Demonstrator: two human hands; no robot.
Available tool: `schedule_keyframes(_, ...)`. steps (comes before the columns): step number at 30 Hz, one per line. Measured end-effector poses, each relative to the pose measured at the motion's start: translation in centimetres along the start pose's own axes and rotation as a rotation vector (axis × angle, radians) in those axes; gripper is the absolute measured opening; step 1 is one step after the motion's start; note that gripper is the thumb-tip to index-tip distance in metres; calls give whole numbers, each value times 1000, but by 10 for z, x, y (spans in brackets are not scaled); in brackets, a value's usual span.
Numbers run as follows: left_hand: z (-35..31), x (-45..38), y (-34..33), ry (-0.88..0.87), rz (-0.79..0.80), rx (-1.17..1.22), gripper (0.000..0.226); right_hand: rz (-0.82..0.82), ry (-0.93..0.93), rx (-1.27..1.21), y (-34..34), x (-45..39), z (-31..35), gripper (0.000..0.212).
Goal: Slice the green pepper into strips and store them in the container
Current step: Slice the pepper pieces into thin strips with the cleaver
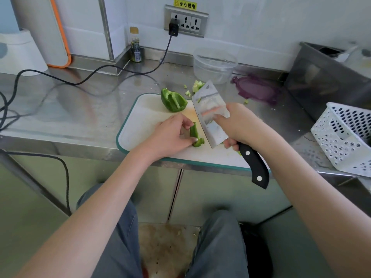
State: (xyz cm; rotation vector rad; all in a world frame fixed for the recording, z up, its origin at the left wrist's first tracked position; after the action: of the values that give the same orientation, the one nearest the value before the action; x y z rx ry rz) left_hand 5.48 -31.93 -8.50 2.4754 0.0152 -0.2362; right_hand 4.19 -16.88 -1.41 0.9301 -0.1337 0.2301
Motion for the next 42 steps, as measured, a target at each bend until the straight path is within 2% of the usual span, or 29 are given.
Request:
schedule_keyframes(7,-1,-1,1,3,128,-46,35,-40,-24,-12,10,-1,-13,42)
schedule_keyframes(11,5,-3,2,16,193,48,38,-39,-14,-12,11,0,-18,45)
schedule_keyframes(21,-18,1,-3,17,17,-142,31,9,-23,-19,6,0,-22,43)
schedule_keyframes(25,-23,3,-6,-6,-46,-147,27,20,-32,4,6,-2,-22,42)
schedule_keyframes(29,-20,5,-8,-69,-64,-159,23,24,-16,36,6,-4,-21,40)
schedule_keyframes(34,-17,8,-13,-225,-69,-246,18,20,-32,97,4,-10,-20,26)
schedule_keyframes(39,-17,9,-13,-262,-58,-261,18,44,-54,107,2,-9,-18,27)
schedule_keyframes(42,-20,11,-13,-274,-50,-249,16,56,-54,97,3,-3,-16,36)
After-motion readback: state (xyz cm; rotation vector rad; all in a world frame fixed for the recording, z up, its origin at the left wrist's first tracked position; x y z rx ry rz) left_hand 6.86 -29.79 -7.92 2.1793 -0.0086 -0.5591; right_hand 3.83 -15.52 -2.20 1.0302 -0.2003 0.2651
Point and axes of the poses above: each hand's wrist, its own x-axis away from the middle knuckle, its own y-axis out of the back of the hand, z = x × y, the point moved 4 cm from there along -x, towards the middle knuckle, and after that the axes turned 4 degrees about x, right-handed, at the moved point
